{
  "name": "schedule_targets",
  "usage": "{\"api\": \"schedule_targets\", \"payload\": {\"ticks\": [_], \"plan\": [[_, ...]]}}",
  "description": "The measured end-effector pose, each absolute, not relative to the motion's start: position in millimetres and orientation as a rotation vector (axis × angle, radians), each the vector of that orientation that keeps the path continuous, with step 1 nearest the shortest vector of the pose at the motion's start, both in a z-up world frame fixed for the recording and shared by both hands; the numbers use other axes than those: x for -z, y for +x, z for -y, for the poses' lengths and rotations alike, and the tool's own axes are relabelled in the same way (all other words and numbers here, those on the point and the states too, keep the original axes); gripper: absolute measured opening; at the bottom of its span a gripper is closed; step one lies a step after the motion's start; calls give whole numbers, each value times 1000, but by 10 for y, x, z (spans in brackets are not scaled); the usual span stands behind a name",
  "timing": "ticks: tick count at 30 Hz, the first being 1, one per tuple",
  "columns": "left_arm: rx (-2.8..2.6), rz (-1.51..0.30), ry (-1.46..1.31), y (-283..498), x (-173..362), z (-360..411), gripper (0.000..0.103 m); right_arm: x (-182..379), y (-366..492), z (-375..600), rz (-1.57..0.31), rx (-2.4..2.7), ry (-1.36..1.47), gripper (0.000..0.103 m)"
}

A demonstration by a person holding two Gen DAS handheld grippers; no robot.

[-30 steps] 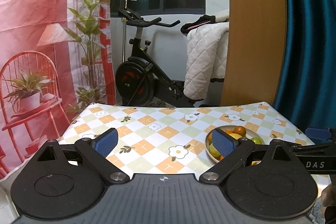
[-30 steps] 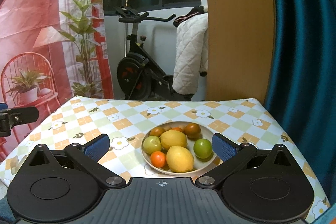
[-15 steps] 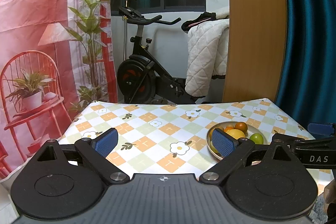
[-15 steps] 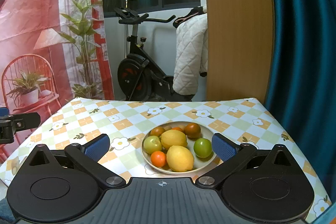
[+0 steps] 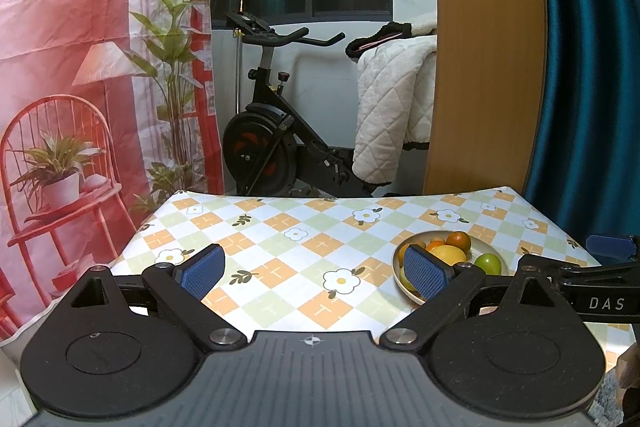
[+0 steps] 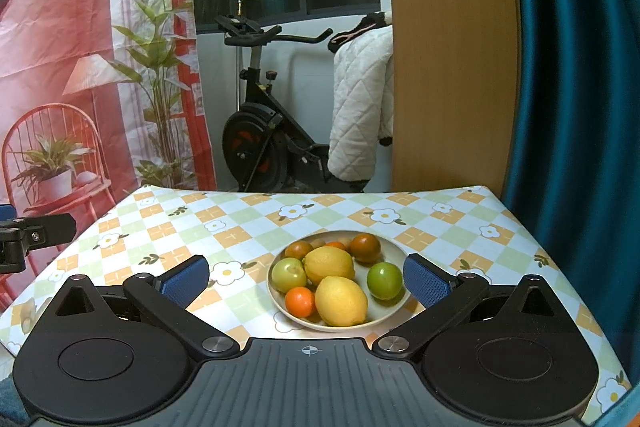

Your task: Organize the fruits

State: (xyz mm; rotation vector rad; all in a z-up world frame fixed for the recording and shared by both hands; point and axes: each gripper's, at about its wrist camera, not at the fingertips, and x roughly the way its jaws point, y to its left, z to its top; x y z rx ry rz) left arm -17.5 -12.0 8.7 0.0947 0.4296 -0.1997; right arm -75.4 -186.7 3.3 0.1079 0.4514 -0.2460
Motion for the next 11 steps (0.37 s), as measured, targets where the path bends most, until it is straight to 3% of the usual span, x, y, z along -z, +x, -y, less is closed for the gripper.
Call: {"api": "schedule_targets", "payload": {"ticks": [11], "plan": [[199,-430,90,-165,-84,99,97,-33,-755,1859,-451,247,108,102]]}}
